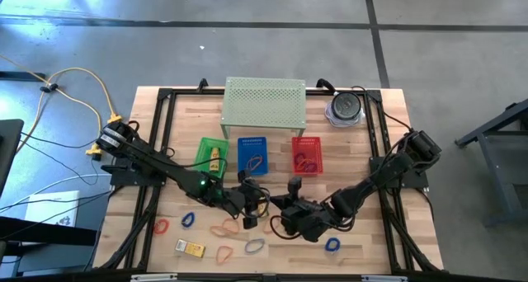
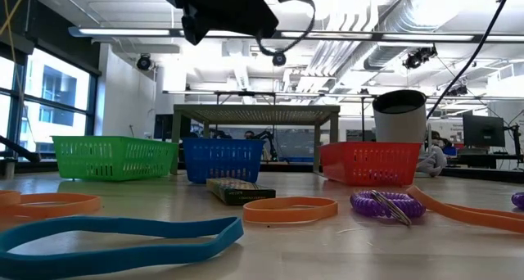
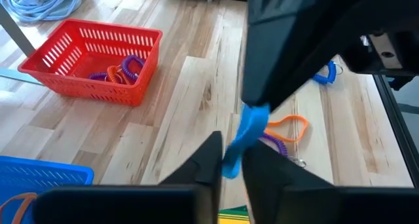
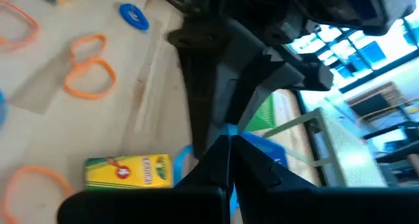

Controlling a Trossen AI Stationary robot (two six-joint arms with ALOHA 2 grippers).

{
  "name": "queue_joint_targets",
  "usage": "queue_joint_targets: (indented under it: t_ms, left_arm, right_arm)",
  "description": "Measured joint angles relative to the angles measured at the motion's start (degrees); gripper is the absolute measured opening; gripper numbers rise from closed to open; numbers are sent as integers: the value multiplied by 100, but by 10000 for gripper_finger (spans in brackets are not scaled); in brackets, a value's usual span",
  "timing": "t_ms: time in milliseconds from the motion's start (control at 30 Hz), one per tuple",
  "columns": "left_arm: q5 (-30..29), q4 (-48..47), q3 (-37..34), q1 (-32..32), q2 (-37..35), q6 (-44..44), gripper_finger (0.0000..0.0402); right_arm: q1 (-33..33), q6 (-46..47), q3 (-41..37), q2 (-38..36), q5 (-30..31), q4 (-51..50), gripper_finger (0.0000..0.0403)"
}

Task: Pick & Place Office Desk Supplies
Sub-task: Put the blue rubber band into the blue bin

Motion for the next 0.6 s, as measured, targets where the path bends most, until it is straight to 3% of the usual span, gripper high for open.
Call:
queue_joint_targets:
  t_ms: [100, 300, 600]
  left_arm:
    - [0, -18, 0, 0, 0, -2, 7]
    - [0, -74, 2, 0, 0, -17, 2]
    - [0, -81, 0, 0, 0, -46, 1]
  right_arm:
    - [-12, 186, 0, 0, -70, -75, 3]
    - [-33, 533, 0, 0, -8, -175, 21]
    - [240, 682, 0, 0, 528, -130, 129]
